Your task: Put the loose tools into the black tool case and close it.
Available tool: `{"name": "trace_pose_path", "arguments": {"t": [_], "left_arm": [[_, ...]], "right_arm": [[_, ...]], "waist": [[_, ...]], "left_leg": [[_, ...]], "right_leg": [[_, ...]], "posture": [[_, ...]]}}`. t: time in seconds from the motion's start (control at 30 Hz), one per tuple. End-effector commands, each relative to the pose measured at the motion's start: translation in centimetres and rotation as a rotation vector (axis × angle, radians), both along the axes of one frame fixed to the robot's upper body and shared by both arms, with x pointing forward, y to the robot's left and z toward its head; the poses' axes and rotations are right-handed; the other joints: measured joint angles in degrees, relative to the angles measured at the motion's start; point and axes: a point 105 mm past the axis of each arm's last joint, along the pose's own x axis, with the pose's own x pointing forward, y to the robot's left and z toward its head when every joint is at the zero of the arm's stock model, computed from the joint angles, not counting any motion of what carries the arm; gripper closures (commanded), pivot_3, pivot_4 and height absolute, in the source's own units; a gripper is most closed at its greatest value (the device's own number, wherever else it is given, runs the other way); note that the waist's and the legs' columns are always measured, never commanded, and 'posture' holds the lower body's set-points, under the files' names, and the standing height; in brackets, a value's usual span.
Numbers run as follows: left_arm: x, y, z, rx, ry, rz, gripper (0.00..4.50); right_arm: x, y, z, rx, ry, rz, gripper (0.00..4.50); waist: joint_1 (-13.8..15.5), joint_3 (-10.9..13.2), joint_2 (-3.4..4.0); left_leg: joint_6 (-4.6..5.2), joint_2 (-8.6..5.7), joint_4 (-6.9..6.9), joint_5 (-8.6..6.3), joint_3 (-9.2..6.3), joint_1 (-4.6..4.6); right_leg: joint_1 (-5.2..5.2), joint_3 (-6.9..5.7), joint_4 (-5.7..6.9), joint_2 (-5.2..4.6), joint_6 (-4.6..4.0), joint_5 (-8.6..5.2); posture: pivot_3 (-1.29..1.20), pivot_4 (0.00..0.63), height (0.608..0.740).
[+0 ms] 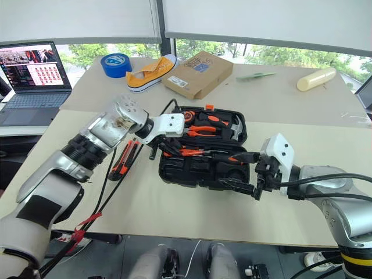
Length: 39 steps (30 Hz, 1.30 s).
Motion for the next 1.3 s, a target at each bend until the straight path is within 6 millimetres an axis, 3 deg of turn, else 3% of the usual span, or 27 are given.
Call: {"name": "trace_pose_path", "arguments": {"t": [0.03, 0.5, 0.57, 0.6, 0.8, 0.9, 1.0, 1.23, 1.3], "left_arm": [[0.8, -0.3, 0.3, 0.039, -0.031, -0.002, 4.09], [0.8, -0.9, -1.3, 0.132, 0.046, -0.013, 4.09], [0.8, -1.0, -0.5, 0.105, 0.045, -0.009, 3.09], [0.7, -0.9, 0.1, 0.088, 0.053, -0.011, 2.90], [-1.3, 0.5, 4.2, -0.044, 0.119, -0.060, 0.67], [-1.7, 1.8, 4.8, -0.112, 0.105, -0.057, 0.67], [-1.0, 2.2, 4.1, -0.190, 0.085, -0.009, 1.70], [0.0, 0.9, 2.6, -0.392, 0.049, 0.078, 4.39], [0.3, 0.6, 1.6, -0.417, 0.033, 0.102, 4.46]], "right_arm": [[-0.6, -0.2, 1.1, 0.016, -0.046, -0.015, 0.00], [-0.6, -0.4, 0.8, 0.031, -0.055, -0.065, 0.00], [-0.5, -0.4, 0.9, 0.044, -0.056, -0.070, 0.00], [-0.5, -0.4, 0.9, 0.049, -0.054, -0.072, 0.00], [-0.7, -0.2, 0.6, 0.061, -0.036, -0.065, 0.00], [-0.6, -0.3, 0.5, 0.061, -0.032, -0.067, 0.00], [-0.5, -0.4, 0.5, 0.056, -0.030, -0.068, 0.00], [-0.2, -0.6, 0.5, 0.034, -0.036, -0.064, 0.00], [-0.2, -0.6, 0.6, 0.032, -0.035, -0.061, 0.00]], "waist": [[0.00, 0.00, 0.00], [-0.10, 0.00, -0.02], [-0.14, 0.00, -0.02], [-0.20, -0.01, -0.02], [-0.75, 0.00, -0.02], [-0.90, 0.00, -0.01], [-0.78, -0.01, 0.01], [-0.38, 0.00, -0.02], [-0.45, -0.01, -0.01]], "left_leg": [[0.01, 0.00, 0.01, 0.00, 0.00, -0.02], [0.17, 0.02, 0.21, -0.09, -0.11, -0.10], [0.18, 0.02, 0.23, -0.10, -0.11, -0.12], [0.19, 0.02, 0.23, -0.10, -0.12, -0.12], [0.19, 0.05, 0.31, -0.10, -0.14, -0.29], [0.18, 0.05, 0.29, -0.10, -0.14, -0.19], [0.19, 0.04, 0.34, -0.10, -0.14, -0.10], [0.29, 0.01, 0.75, -0.16, -0.24, -0.28], [0.30, 0.00, 0.75, -0.16, -0.23, -0.25]], "right_leg": [[-0.01, 0.00, 0.00, 0.00, 0.00, 0.00], [0.00, 0.05, 0.03, -0.02, 0.02, 0.02], [0.00, 0.05, 0.03, -0.02, 0.02, 0.02], [-0.01, 0.06, 0.03, -0.02, 0.02, 0.02], [-0.16, 0.06, 0.08, -0.01, -0.01, 0.04], [-0.10, 0.09, 0.08, -0.02, 0.00, 0.03], [0.01, 0.10, 0.12, -0.03, 0.00, 0.03], [-0.01, 0.16, 0.42, -0.03, 0.05, 0.02], [-0.01, 0.18, 0.44, -0.03, 0.05, 0.02]], "posture": [[0.00, 0.150, 0.731], [0.00, 0.150, 0.731], [0.00, 0.150, 0.731], [0.00, 0.150, 0.731], [0.00, 0.150, 0.731], [0.00, 0.150, 0.731], [0.00, 0.150, 0.731], [0.00, 0.150, 0.731], [0.00, 0.150, 0.731]]}}
